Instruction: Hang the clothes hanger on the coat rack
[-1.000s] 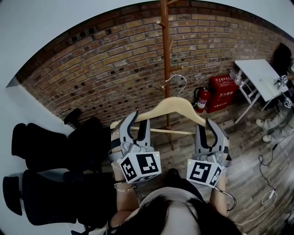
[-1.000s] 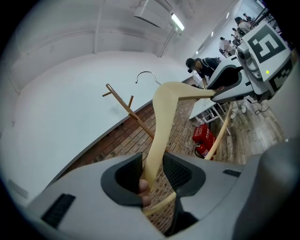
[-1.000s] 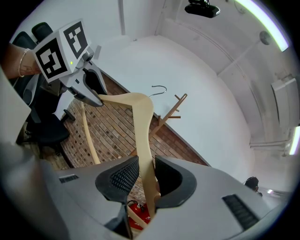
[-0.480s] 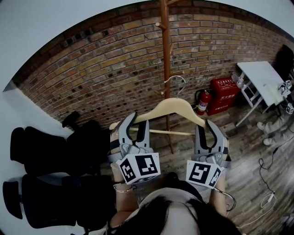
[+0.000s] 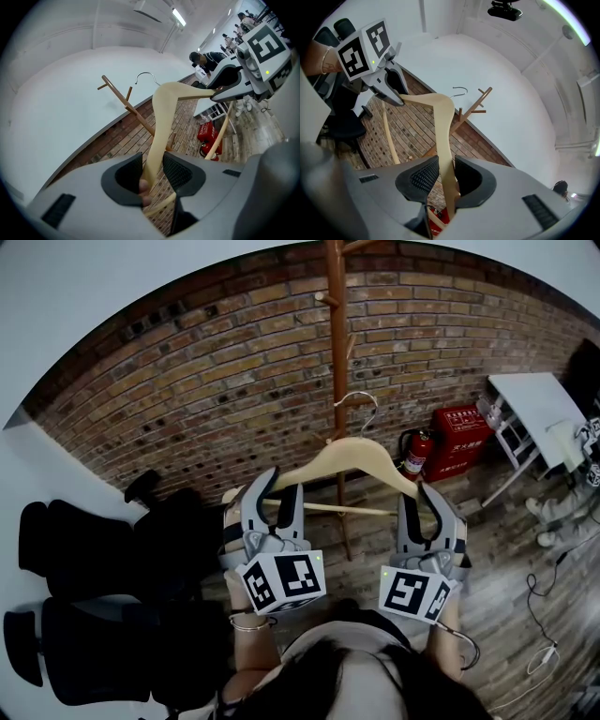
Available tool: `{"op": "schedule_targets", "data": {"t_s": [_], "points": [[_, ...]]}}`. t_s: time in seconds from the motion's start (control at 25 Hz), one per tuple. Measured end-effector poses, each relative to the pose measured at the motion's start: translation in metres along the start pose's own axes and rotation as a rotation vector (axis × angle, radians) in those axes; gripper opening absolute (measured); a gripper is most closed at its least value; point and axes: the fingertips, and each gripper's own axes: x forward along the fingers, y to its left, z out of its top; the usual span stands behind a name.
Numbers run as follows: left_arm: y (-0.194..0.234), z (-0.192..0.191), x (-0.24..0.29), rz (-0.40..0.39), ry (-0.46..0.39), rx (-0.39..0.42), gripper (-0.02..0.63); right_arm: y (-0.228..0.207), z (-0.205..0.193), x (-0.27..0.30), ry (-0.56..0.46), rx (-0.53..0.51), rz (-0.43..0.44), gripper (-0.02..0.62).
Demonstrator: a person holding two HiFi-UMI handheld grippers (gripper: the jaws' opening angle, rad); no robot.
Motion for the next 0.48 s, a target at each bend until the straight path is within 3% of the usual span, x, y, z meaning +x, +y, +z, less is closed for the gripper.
{"op": "schedule_targets", "data": {"t_s": [0.48], "points": [[-0.002, -0.006, 0.019, 0.014, 0.039, 0.016, 0.14, -0.003, -0.005, 0.028, -0.024, -0.001, 0.04, 0.12]]}}
